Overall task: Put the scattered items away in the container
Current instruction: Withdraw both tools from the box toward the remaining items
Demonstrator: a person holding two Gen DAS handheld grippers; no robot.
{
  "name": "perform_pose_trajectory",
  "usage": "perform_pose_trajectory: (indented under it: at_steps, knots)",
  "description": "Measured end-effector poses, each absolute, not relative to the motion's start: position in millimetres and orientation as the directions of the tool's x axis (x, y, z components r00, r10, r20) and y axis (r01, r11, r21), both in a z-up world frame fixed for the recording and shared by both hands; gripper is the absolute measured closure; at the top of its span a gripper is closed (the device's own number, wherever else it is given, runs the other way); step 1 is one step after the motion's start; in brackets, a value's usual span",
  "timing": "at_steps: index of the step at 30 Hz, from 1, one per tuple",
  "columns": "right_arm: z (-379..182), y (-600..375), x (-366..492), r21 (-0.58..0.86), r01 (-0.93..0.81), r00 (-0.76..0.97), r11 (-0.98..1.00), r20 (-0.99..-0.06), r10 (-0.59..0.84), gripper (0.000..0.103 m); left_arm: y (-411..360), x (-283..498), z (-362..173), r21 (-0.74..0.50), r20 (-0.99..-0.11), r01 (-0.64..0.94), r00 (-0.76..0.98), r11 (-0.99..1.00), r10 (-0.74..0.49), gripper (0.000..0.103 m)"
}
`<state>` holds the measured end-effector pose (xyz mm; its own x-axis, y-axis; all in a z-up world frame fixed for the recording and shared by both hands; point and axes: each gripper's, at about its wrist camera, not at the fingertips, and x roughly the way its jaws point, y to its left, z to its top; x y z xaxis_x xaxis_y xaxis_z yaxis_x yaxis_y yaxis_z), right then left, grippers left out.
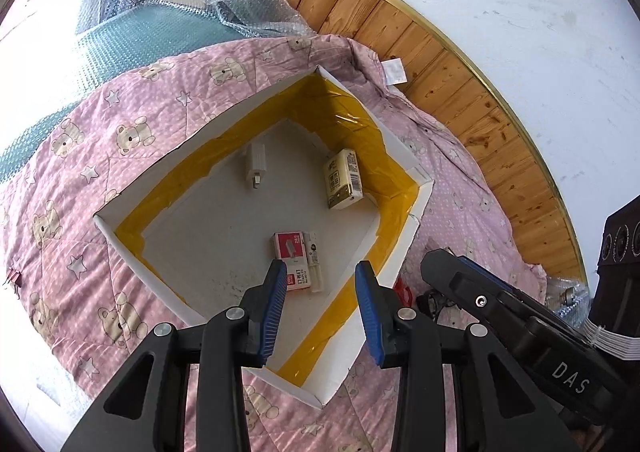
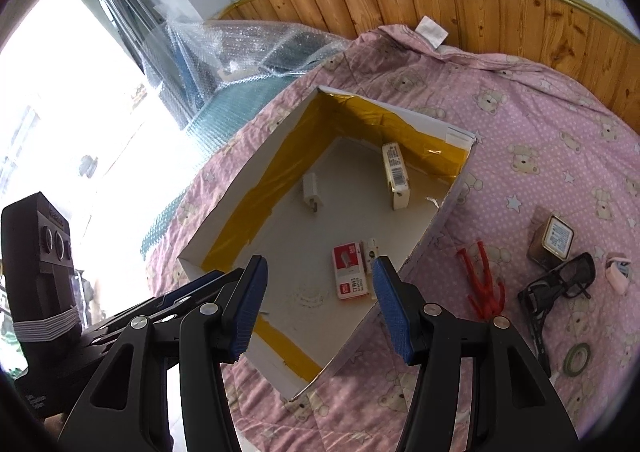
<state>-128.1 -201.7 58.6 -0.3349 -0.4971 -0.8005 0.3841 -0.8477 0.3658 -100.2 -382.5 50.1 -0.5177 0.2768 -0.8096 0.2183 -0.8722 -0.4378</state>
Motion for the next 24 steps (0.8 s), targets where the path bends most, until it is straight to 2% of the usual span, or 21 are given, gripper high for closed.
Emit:
perform_pose_trajectory:
  at_steps: [24]
  knots:
    - [65.1, -146.0, -98.5, 0.454, 0.284, -0.382, -0.845, -0.754, -0.534, 0.044, -345.3, -80.9, 65.0, -0.402, -0.820, 0.138, -0.494, -0.905, 0.289, 0.066]
